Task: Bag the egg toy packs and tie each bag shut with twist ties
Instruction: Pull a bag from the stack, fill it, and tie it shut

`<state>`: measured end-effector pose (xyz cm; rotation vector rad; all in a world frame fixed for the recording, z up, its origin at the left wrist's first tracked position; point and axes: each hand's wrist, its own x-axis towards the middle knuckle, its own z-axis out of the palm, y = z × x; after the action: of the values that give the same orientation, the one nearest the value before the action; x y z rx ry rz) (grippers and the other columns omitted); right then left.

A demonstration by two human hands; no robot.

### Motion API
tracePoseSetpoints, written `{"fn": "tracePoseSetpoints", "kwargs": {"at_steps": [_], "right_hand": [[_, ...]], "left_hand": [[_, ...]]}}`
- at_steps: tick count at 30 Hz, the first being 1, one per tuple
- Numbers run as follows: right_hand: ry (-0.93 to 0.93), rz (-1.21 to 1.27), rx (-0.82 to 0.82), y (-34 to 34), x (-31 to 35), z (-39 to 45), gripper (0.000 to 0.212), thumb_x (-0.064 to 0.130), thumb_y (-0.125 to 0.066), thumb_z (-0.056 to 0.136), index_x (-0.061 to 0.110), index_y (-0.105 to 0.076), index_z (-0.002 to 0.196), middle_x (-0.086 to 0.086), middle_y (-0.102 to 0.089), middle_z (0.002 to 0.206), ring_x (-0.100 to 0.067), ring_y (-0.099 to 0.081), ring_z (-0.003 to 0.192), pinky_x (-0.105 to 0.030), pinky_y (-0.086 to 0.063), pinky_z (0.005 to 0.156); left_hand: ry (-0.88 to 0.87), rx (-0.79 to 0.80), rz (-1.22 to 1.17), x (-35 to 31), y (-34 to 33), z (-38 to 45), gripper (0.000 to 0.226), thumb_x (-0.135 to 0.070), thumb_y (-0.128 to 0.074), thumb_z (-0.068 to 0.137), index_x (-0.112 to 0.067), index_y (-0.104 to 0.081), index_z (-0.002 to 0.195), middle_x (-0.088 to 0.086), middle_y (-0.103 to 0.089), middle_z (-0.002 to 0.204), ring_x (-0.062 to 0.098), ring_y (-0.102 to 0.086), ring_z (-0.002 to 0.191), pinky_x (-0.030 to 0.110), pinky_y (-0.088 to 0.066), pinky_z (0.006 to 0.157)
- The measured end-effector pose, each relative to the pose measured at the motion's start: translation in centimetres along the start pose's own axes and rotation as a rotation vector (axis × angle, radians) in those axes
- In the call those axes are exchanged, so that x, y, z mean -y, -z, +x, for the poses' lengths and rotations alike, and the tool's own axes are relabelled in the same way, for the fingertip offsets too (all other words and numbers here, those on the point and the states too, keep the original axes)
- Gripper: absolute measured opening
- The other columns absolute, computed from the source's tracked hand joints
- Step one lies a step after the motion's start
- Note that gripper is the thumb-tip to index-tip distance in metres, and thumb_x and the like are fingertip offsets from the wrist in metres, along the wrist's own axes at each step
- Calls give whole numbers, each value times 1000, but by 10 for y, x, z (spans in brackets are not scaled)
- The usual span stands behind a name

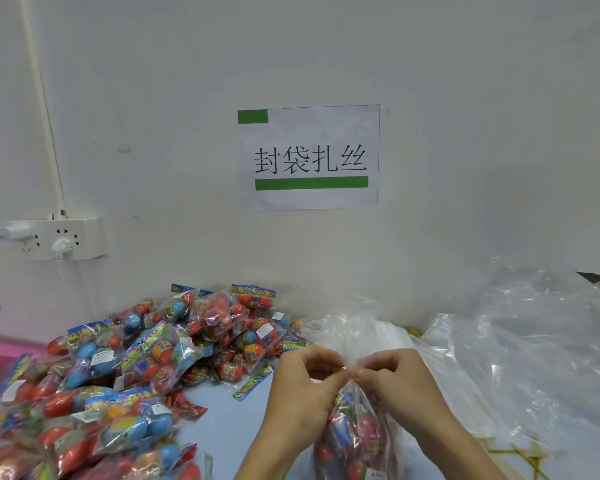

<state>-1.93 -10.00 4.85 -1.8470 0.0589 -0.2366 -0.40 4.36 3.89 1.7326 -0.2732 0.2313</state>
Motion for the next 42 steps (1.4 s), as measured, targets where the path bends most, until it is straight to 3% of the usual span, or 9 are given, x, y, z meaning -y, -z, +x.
{"fn": "tracePoseSetpoints", "kwargs": {"at_steps": [5,8,14,18,23,26,30,34,42], "right_hand": [[-21,-34,-28,-2,0,1,25,4,-68,86,13,-77,64,-1,-69,59,-13,-63,58,-28,-50,60],[-34,-23,-66,-3,-1,1,24,4,-69,84,13,-77,64,-2,-71,62,-18,-67,65,-30,-52,64],[-70,40,-99,-7,-3,0,27,4,-71,83,18,-77,61,7,-67,55,-11,-60,61,-27,-45,60],[-72,65,-115,-7,-3,1,26,4,-72,84,17,-77,61,4,-72,63,-18,-67,70,-31,-49,65],[-69,89,-117,-9,-5,3,22,2,-73,82,12,-76,63,0,-71,62,-19,-63,64,-34,-50,65],[-65,91,-104,-9,-7,4,23,1,-72,82,13,-76,63,4,-67,58,-16,-58,59,-29,-44,61],[-52,94,-105,-9,-6,5,24,2,-73,82,14,-77,62,6,-67,56,-13,-57,57,-28,-43,60],[-49,96,-100,-8,-8,4,23,3,-74,83,14,-77,62,6,-67,56,-13,-58,57,-28,-43,60],[-43,86,-110,-9,-6,3,21,4,-74,82,14,-77,63,6,-68,56,-12,-59,59,-26,-42,60]], "left_hand": [[-119,-6,102,-2,1,-3,36,-1,-77,77,-23,-53,93,-2,-73,74,13,-62,58,25,-49,54],[-207,2,159,-1,2,-4,39,-1,-77,76,-22,-48,91,-3,-73,73,12,-60,54,26,-51,53],[-336,5,326,3,2,-4,39,-8,-77,78,-34,-49,86,-21,-69,74,8,-67,78,19,-54,74],[-219,-3,260,1,0,-5,35,-10,-74,80,-35,-52,90,-12,-69,79,9,-64,70,27,-56,70],[29,25,11,0,2,-4,8,-1,-71,81,-8,-69,86,1,-70,68,10,-60,60,24,-50,57],[6,76,18,-1,2,-5,12,2,-67,82,-7,-75,81,-2,-68,64,7,-57,57,21,-47,56],[-91,27,148,0,1,-4,19,-2,-70,81,-19,-74,74,-5,-71,71,3,-62,66,20,-51,64],[-133,-18,205,2,-1,-3,25,-5,-71,81,-27,-72,71,-10,-70,71,3,-63,66,14,-46,59],[-251,-33,332,2,0,-2,31,1,-70,81,-27,-78,69,-19,-68,66,4,-60,64,17,-47,58]]}}
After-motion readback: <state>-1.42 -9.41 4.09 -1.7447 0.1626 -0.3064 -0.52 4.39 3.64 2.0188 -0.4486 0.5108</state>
